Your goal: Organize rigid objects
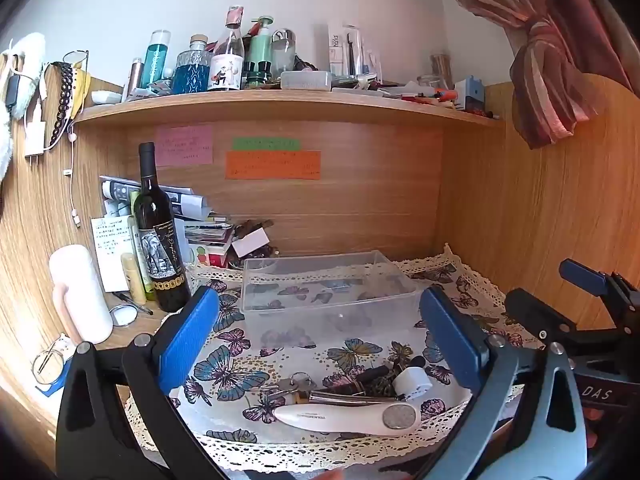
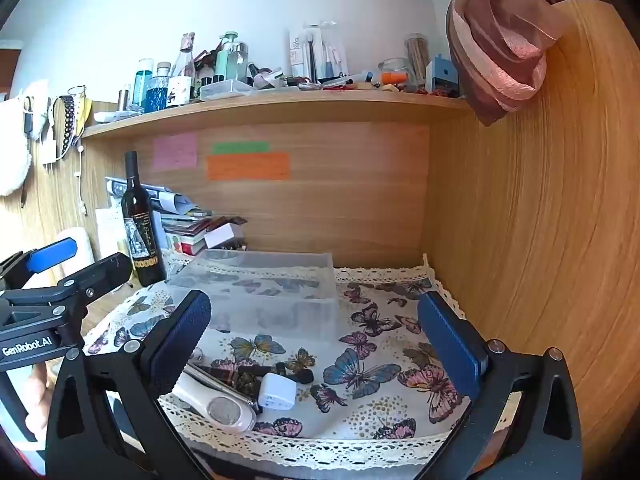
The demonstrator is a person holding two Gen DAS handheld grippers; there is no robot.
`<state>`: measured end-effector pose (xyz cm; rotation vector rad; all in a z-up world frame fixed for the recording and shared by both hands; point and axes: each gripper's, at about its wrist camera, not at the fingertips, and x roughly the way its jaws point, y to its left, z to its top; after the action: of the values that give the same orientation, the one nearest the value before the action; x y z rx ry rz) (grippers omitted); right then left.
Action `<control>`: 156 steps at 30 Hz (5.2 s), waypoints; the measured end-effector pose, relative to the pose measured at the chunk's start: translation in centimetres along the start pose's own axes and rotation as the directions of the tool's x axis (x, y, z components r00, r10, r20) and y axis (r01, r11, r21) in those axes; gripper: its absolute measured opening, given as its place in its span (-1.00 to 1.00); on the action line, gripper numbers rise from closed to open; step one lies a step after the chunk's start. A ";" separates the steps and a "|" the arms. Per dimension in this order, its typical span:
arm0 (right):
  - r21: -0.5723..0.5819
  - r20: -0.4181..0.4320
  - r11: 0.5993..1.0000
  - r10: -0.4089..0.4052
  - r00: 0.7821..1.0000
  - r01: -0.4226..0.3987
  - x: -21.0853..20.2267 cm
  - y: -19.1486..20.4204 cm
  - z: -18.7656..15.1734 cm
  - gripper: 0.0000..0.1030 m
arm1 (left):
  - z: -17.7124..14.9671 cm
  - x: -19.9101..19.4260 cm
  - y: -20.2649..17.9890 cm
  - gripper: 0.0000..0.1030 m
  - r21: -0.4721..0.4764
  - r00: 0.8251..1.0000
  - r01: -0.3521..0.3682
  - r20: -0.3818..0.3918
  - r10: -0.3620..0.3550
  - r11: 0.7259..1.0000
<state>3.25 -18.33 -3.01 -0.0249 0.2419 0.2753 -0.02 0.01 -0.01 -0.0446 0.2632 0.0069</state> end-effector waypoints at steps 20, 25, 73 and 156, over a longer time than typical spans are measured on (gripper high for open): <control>0.010 0.014 1.000 0.018 1.000 -0.018 0.7 0.1 0.3 1.00 | 0.0 0.1 -0.2 0.98 0.020 1.000 -0.025 0.007 0.025 0.999; 0.009 0.017 1.000 0.018 1.000 -0.019 0.7 0.2 0.2 1.00 | 0.2 0.3 -0.3 0.99 0.024 1.000 -0.024 0.006 0.024 0.999; -0.030 0.043 0.999 0.027 0.999 -0.026 0.3 0.8 0.7 1.00 | 0.3 0.4 0.4 1.00 0.012 0.999 -0.021 0.024 0.021 1.000; 0.081 -0.437 0.993 0.109 0.893 -0.082 11.2 -2.1 -7.9 0.12 | -9.9 13.7 -3.3 -0.07 0.064 0.821 0.248 -0.544 -0.175 0.967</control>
<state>12.40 -17.85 -13.33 -0.0154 0.7069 0.3593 10.68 -3.73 -13.01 0.0597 0.8213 -0.2510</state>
